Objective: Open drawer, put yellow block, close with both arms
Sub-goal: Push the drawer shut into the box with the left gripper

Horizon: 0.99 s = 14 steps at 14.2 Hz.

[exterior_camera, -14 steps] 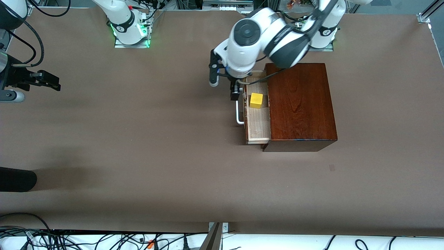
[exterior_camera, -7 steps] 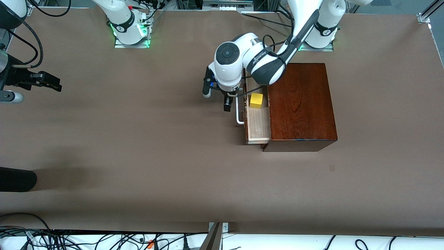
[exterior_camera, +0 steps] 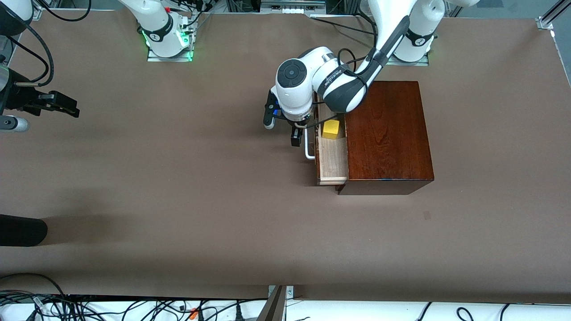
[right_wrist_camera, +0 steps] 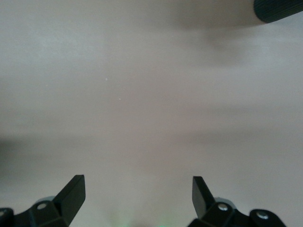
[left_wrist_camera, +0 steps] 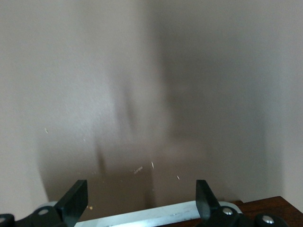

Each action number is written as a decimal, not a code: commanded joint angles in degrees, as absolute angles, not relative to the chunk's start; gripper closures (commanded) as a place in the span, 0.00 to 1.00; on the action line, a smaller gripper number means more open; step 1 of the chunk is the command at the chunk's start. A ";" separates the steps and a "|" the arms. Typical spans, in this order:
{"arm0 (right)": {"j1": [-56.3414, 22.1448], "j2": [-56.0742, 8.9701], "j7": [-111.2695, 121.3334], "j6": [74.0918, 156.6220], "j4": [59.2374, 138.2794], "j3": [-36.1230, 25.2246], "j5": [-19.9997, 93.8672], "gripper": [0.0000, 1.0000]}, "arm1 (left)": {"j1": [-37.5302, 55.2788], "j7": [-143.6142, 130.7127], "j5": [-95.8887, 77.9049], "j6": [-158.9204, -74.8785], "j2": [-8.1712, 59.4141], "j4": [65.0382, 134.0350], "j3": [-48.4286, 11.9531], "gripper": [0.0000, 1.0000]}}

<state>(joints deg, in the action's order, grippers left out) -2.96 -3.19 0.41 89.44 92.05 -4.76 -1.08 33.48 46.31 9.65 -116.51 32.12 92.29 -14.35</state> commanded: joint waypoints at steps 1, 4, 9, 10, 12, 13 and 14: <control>-1.93 -2.72 -0.35 88.95 91.93 -4.22 0.79 0.00 | 31.82 48.43 13.18 -111.28 31.46 92.46 -13.62 0.00; -2.02 -2.46 -0.62 88.94 91.93 -4.04 0.44 0.00 | 30.33 48.51 13.27 -108.64 30.76 92.37 -13.62 0.00; -2.02 -2.20 -0.70 88.95 91.93 -3.78 0.09 0.00 | 28.22 48.52 13.27 -107.40 30.23 92.37 -13.71 0.00; -2.02 -2.20 -0.70 88.95 91.93 -3.78 0.09 0.00 | 27.95 48.60 13.27 -106.79 30.15 92.37 -13.71 0.00; -2.02 -2.11 -0.70 88.86 91.93 -3.78 0.00 0.00 | 27.86 48.52 13.27 -106.52 30.06 92.37 -13.62 0.00; -2.02 -2.11 -0.70 88.86 91.93 -3.95 0.09 0.00 | 27.86 48.52 13.27 -106.52 30.06 92.37 -13.62 0.00; -2.02 -1.94 -0.70 88.86 91.93 -4.04 0.09 0.00 | 27.86 48.60 13.27 -106.52 30.06 92.37 -13.62 0.00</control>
